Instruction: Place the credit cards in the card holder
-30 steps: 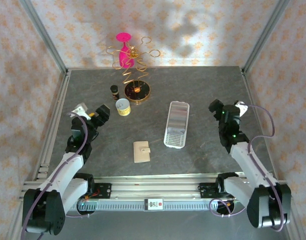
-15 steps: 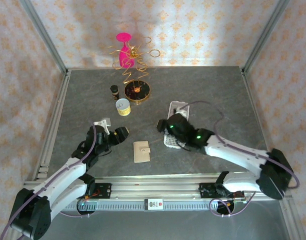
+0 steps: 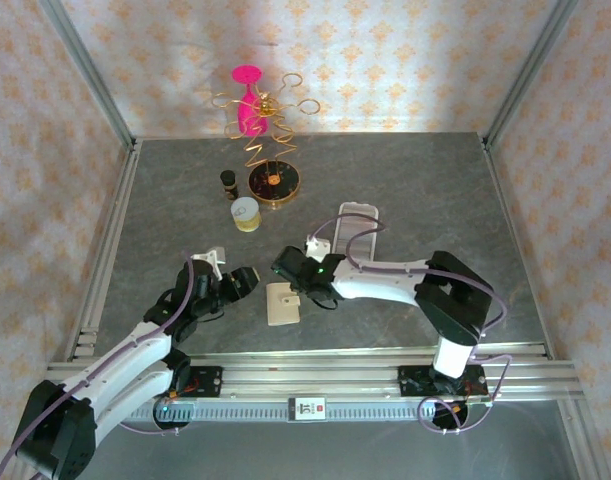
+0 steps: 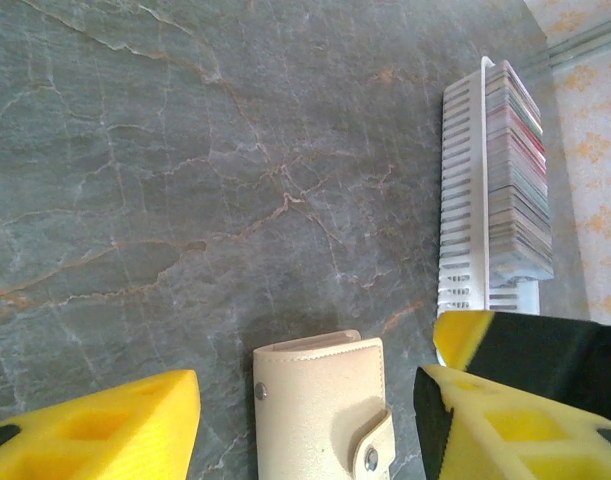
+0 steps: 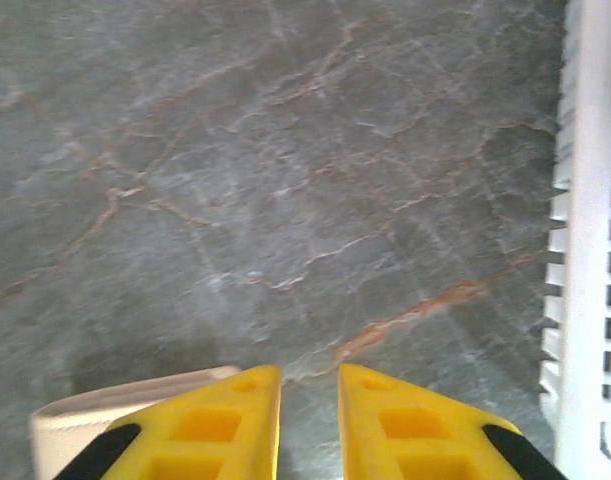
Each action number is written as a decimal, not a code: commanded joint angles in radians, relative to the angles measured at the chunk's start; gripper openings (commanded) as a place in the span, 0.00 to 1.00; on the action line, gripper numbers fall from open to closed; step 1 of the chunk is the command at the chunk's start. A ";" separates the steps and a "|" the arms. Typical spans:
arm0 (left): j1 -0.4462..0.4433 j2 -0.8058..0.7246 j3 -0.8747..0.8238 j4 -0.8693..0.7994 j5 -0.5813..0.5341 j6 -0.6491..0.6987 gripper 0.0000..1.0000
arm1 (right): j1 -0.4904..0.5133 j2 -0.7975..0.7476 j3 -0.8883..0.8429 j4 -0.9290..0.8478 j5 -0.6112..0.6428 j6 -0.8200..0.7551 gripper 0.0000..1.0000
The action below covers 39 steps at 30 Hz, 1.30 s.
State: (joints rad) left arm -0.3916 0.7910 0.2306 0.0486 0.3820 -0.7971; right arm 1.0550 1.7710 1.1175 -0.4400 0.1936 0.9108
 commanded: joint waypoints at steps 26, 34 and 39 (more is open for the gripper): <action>-0.206 0.118 -0.037 0.150 -0.033 -0.112 0.55 | -0.078 0.005 -0.025 -0.214 0.271 0.126 0.18; -0.230 0.157 -0.028 0.162 -0.051 -0.111 0.54 | -0.110 -0.018 -0.068 -0.203 0.282 0.125 0.18; -0.231 0.156 -0.011 0.094 -0.087 -0.089 0.54 | -0.105 -0.073 -0.079 -0.168 0.246 0.061 0.19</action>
State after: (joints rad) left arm -0.6155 0.9470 0.1955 0.1783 0.3351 -0.8982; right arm 0.9607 1.7412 1.0595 -0.5781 0.4103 1.0088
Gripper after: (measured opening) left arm 0.540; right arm 0.187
